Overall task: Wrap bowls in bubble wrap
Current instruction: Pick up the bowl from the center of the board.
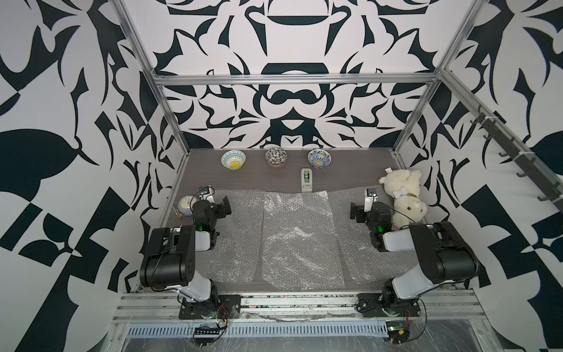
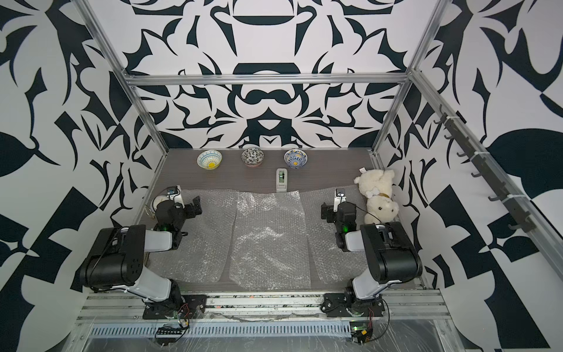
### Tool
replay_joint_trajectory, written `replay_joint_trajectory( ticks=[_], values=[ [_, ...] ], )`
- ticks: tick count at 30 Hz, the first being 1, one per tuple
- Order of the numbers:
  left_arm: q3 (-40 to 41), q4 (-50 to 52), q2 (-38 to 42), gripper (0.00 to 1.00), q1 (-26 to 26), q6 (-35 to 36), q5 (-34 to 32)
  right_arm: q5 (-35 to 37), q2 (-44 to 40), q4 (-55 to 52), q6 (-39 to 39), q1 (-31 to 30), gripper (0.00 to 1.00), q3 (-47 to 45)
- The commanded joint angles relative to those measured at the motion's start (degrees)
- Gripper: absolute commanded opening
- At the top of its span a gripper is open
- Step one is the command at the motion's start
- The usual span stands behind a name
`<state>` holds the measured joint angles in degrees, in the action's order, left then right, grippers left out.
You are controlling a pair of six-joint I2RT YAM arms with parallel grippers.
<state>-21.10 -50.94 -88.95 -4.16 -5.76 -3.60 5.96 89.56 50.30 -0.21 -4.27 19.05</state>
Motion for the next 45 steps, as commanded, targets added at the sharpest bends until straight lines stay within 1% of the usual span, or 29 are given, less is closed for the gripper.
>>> replay_joint_trajectory(
  ticks=[1, 40, 43, 45],
  values=[
    [-1.05, 0.75, 0.32, 1.0, -0.27, 0.49, 0.52, -0.42, -1.1, 0.73, -0.31, -0.14, 1.0, 1.45],
    [-0.97, 0.62, 0.4, 1.0, -0.23, 0.66, 0.52, 0.29, -1.29, 1.32, -0.11, -0.21, 1.0, 1.13],
    [-0.79, 0.25, 0.46, 1.0, -0.15, 0.75, 0.43, 2.06, -4.9, -1.32, 0.51, -0.14, 1.0, 0.94],
    [-0.69, 0.93, 1.98, 1.0, -0.21, 0.32, -0.55, 3.14, -9.9, -8.87, 0.9, -0.14, 1.0, 2.49]
  ],
)
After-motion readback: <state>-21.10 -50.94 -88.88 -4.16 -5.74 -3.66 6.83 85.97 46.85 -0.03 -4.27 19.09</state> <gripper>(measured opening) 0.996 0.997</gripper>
